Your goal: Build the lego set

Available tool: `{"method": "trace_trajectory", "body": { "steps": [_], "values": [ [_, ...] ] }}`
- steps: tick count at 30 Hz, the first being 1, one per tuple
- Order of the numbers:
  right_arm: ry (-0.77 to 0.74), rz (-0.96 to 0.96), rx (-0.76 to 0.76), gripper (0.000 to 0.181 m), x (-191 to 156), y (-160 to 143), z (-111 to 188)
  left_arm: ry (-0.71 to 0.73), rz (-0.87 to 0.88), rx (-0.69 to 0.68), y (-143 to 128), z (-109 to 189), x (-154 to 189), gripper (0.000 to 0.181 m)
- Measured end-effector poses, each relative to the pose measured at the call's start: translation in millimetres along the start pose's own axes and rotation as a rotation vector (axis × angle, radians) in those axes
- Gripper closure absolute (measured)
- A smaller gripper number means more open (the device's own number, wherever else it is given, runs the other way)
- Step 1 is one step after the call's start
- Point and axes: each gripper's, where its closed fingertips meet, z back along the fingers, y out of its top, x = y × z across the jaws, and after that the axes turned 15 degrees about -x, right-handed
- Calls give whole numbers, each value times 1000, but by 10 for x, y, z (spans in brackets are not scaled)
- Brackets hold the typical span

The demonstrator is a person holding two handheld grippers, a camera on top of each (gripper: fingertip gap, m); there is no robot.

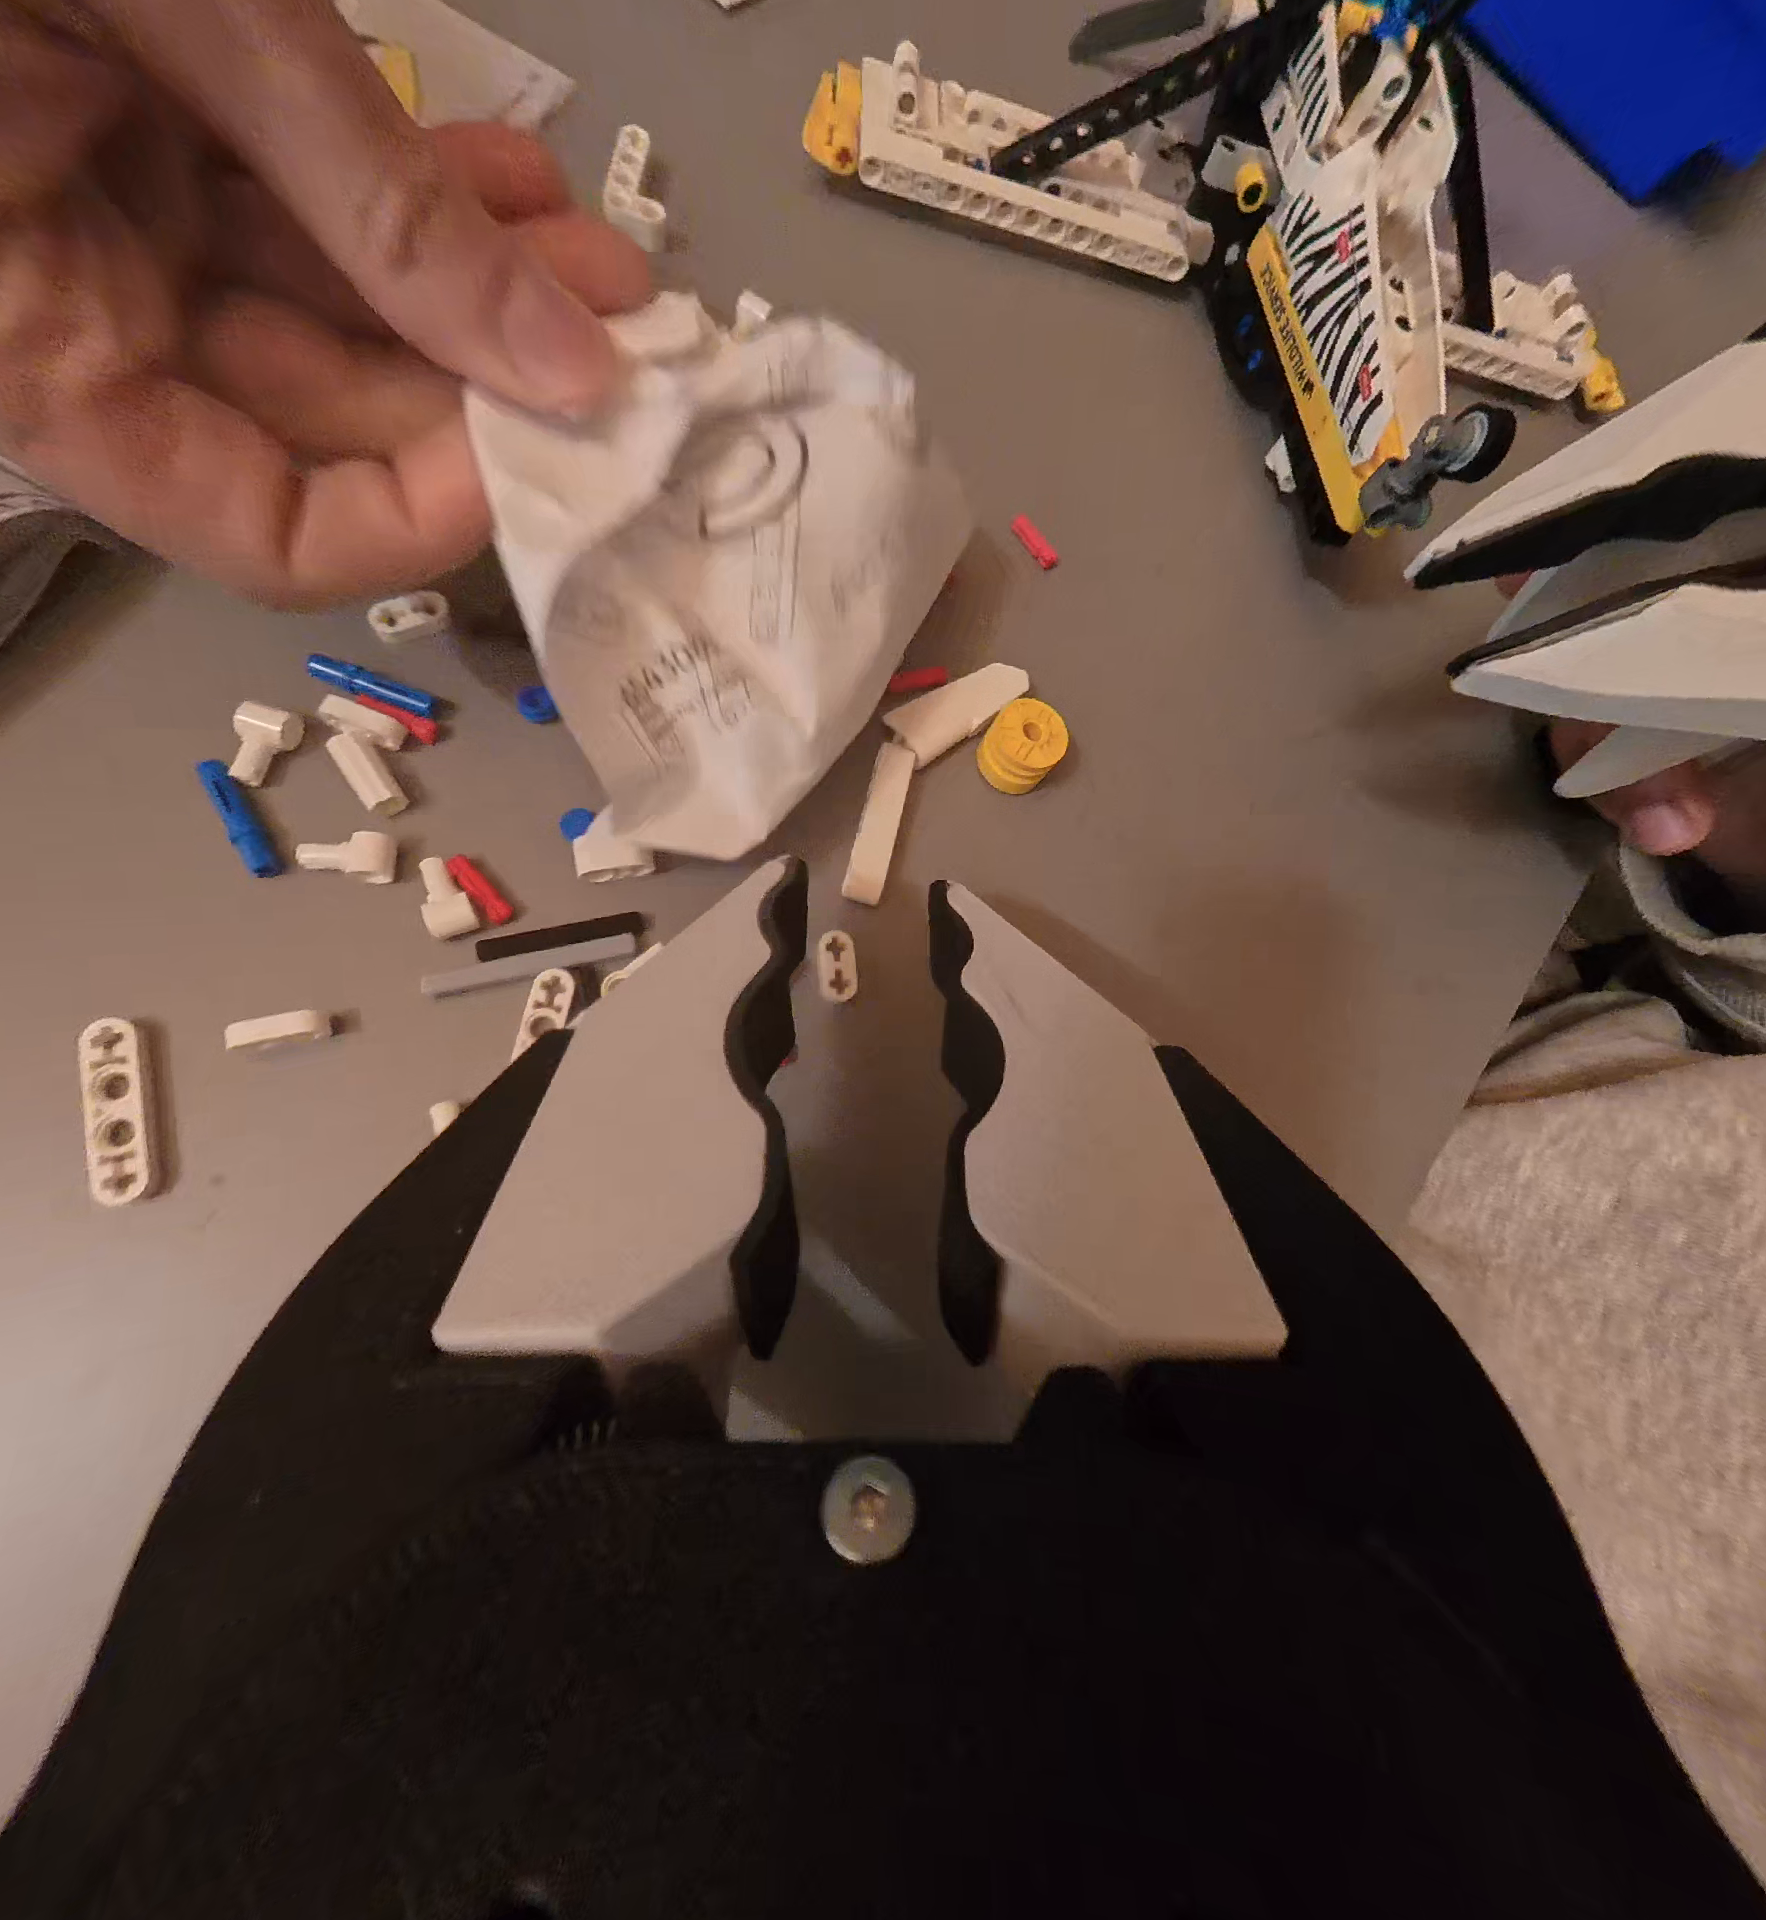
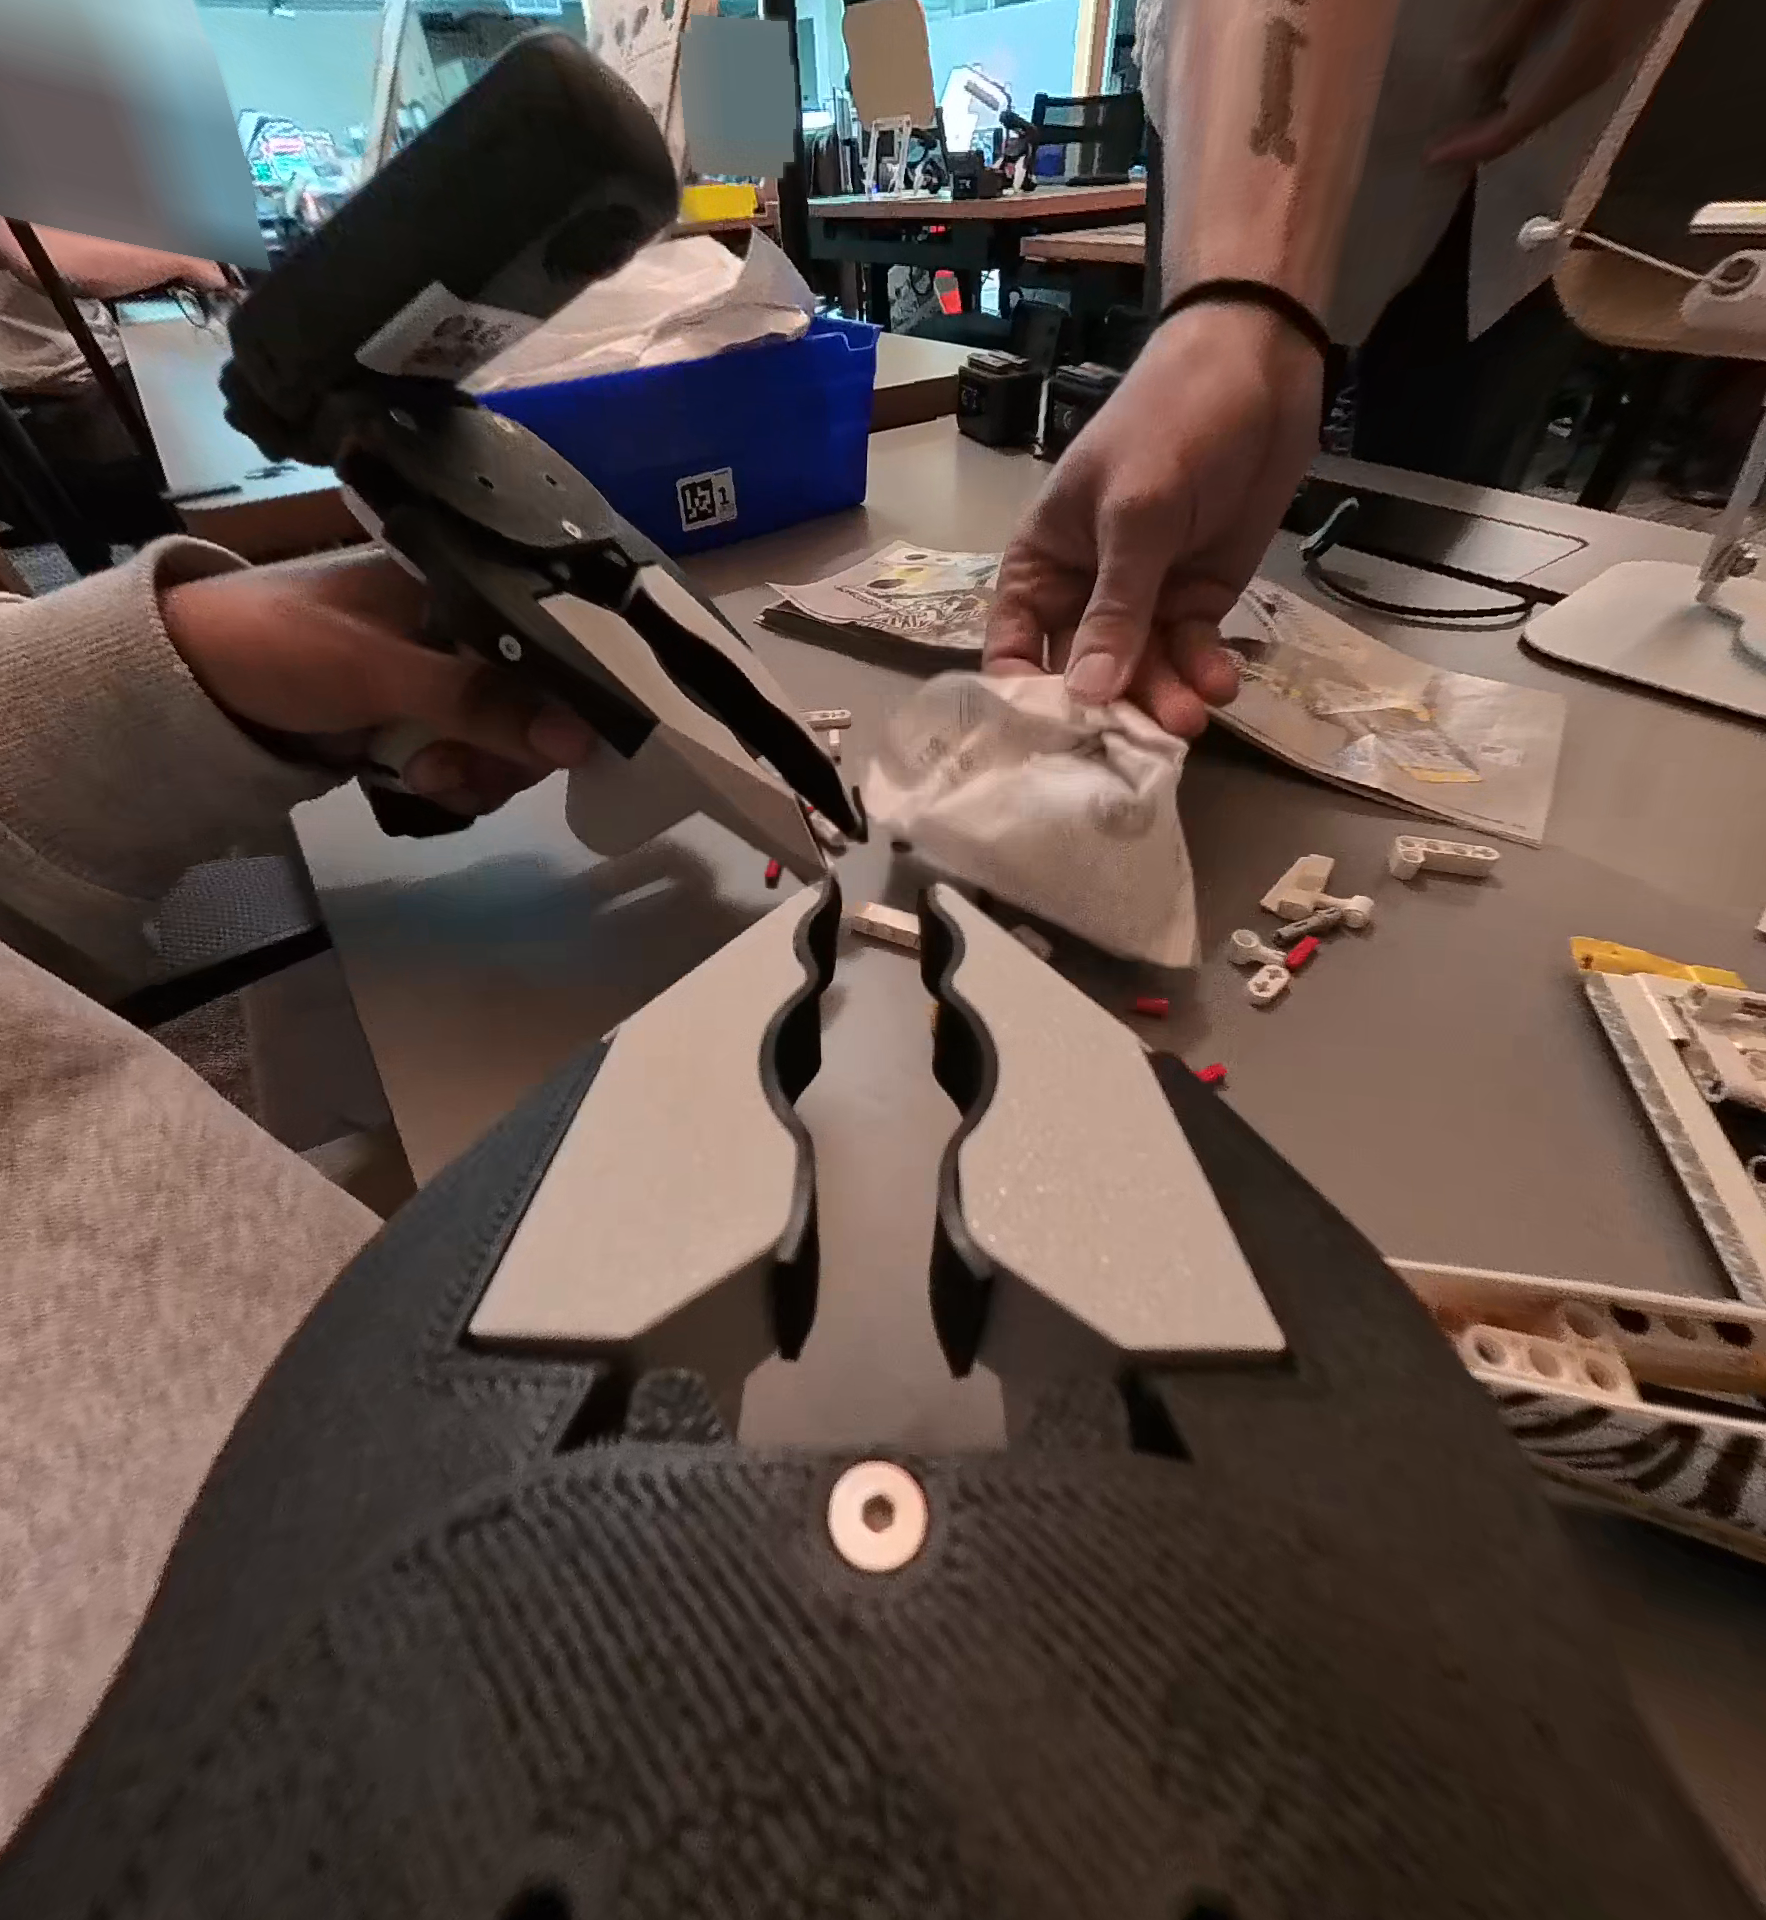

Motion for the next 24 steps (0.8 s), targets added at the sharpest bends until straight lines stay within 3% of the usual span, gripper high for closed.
{"method": "trace_trajectory", "body": {
  "steps": [8, 14, 20, 24],
  "values": [
    [15, 31, 6, 167, -99, 38, -16, 58, 36, 63, 35, 239, -152, 157],
    [55, 34, 20, 167, -208, 59, -40, 101, 34, 174, 246, 339, -258, 146],
    [74, 88, -5, 168, -382, 20, -133, 34, 65, 244, 525, 280, -343, 137],
    [61, 133, -18, 169, -431, 0, -151, 69, 7, 172, 571, 80, -452, 125]
  ]
}}
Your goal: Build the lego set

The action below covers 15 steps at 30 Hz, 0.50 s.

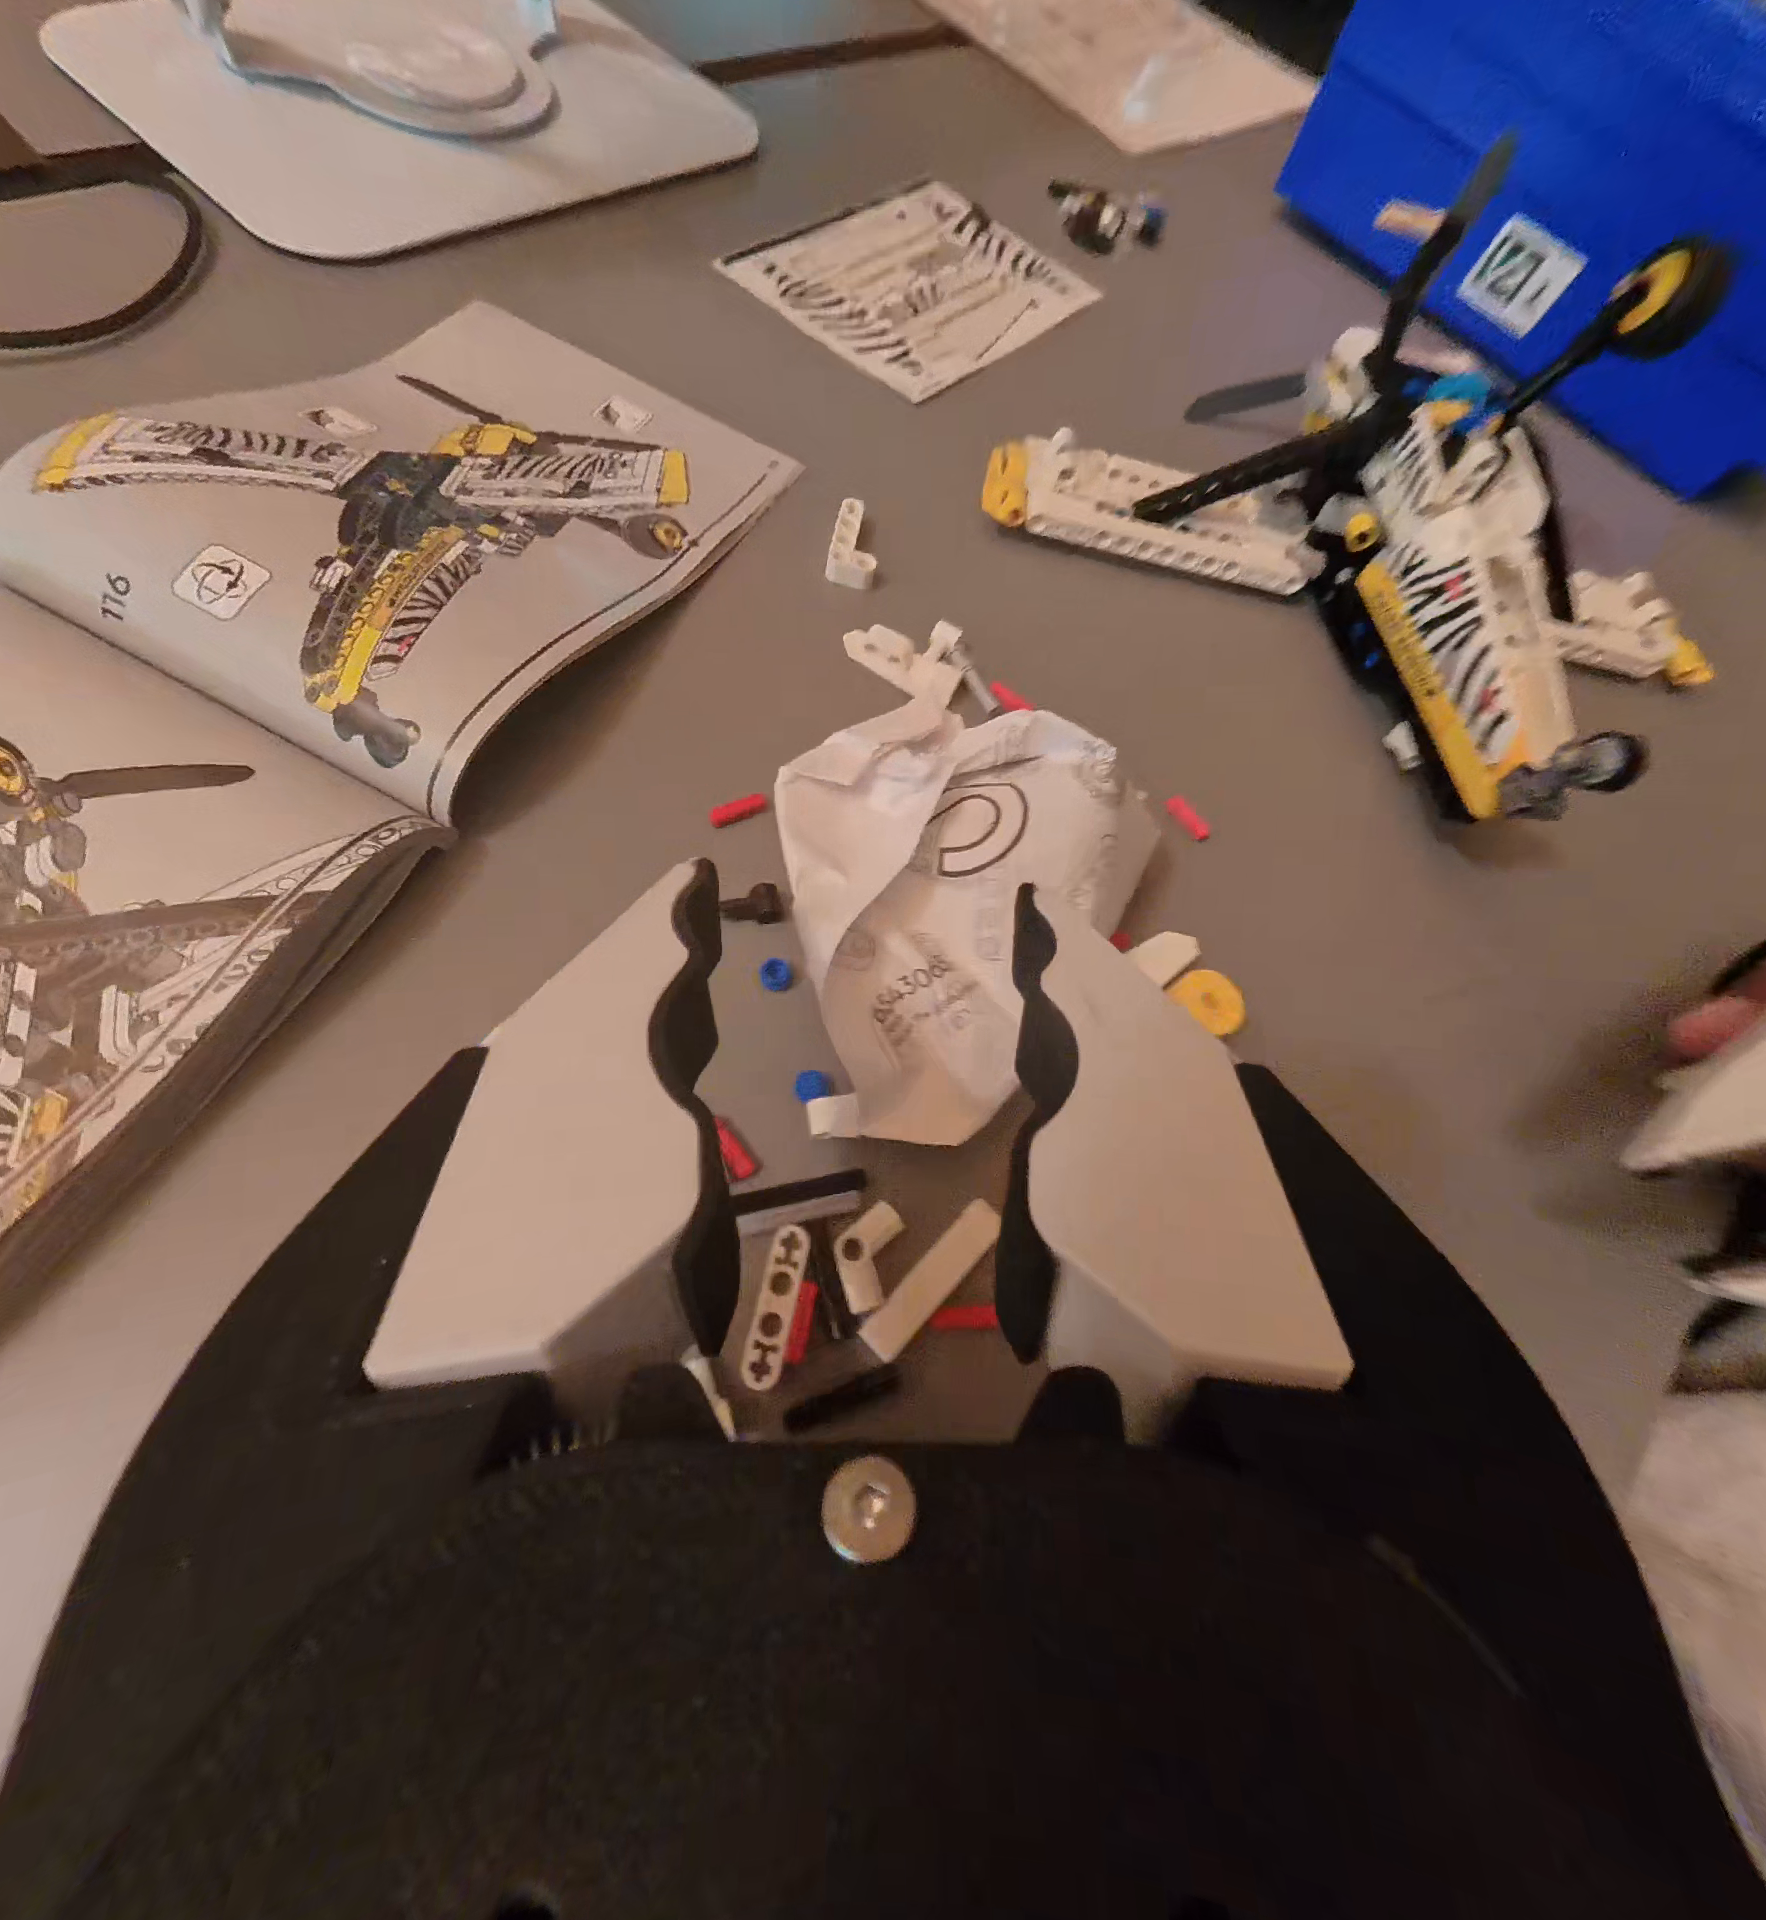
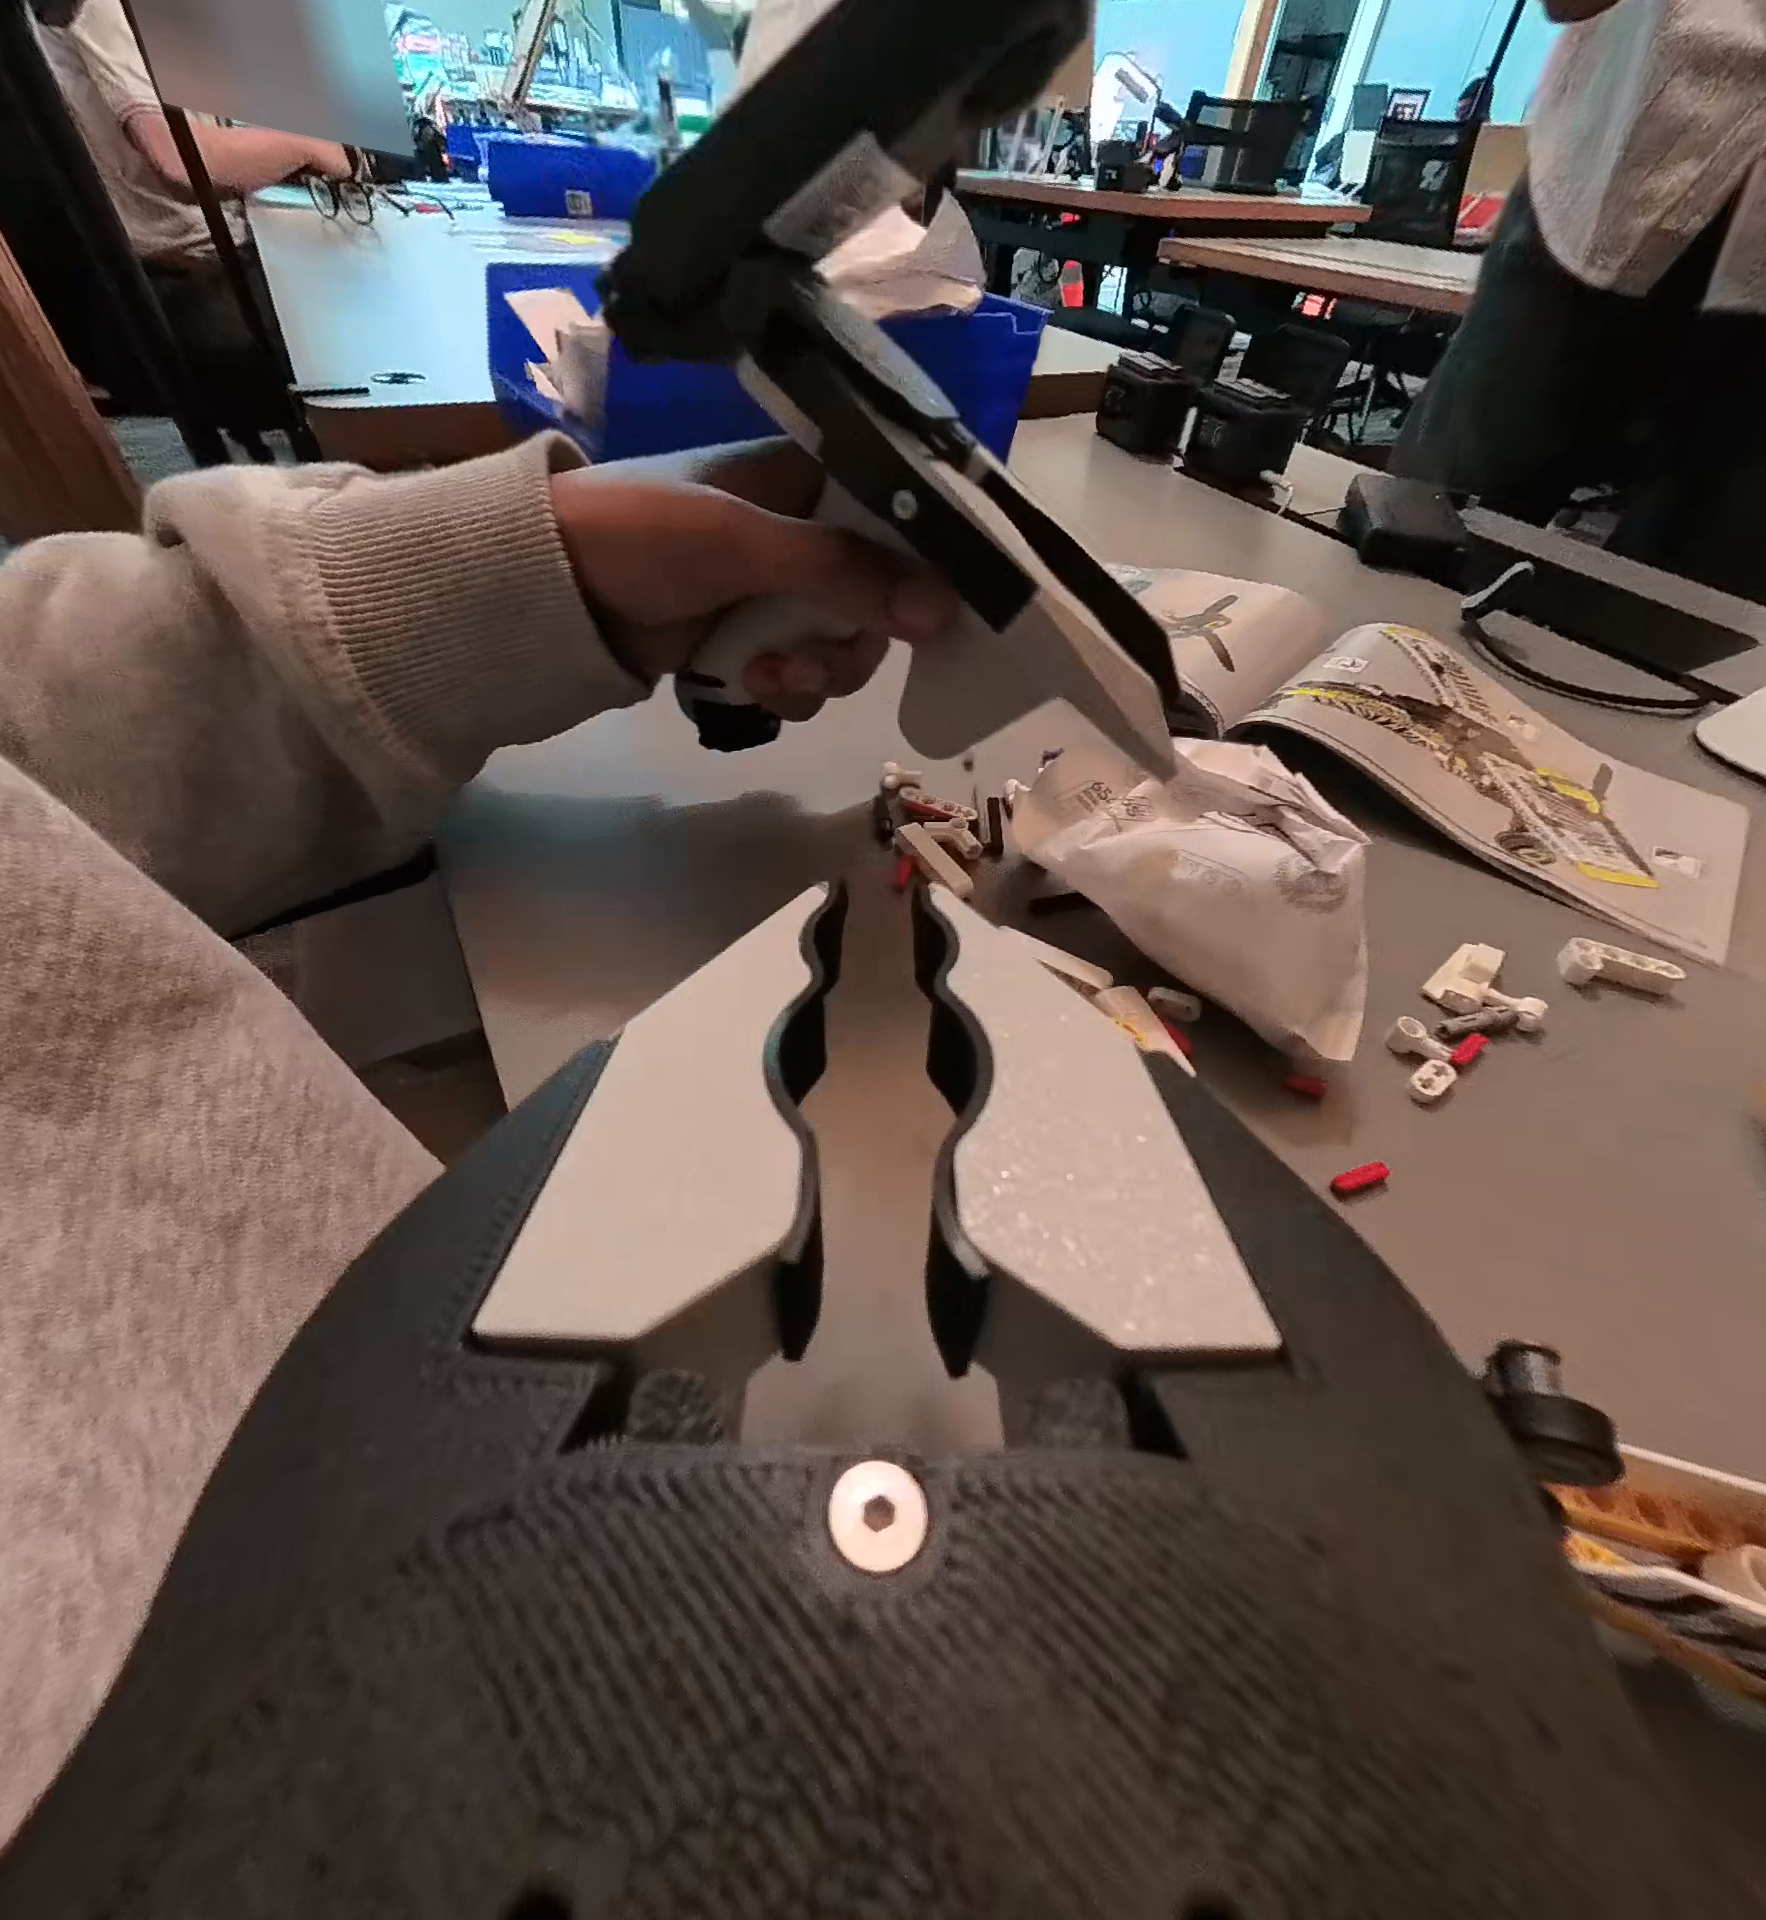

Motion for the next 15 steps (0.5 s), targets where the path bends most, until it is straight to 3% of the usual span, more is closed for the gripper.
{"method": "trace_trajectory", "body": {
  "steps": [5, 7, 9, 15],
  "values": [
    [5, -1, 5, 169, -4, 4, 6, -13, 23, -84, -49, -192, -55, 126],
    [12, -10, 13, 169, 2, 11, 18, -47, 44, -84, -43, -199, -45, 138],
    [19, -21, 26, 169, 10, 22, 35, -74, 48, -70, -25, -184, -25, 163],
    [36, -44, 46, 169, 28, 37, 62, -122, 57, -9, 64, -113, 31, 168]
  ]
}}
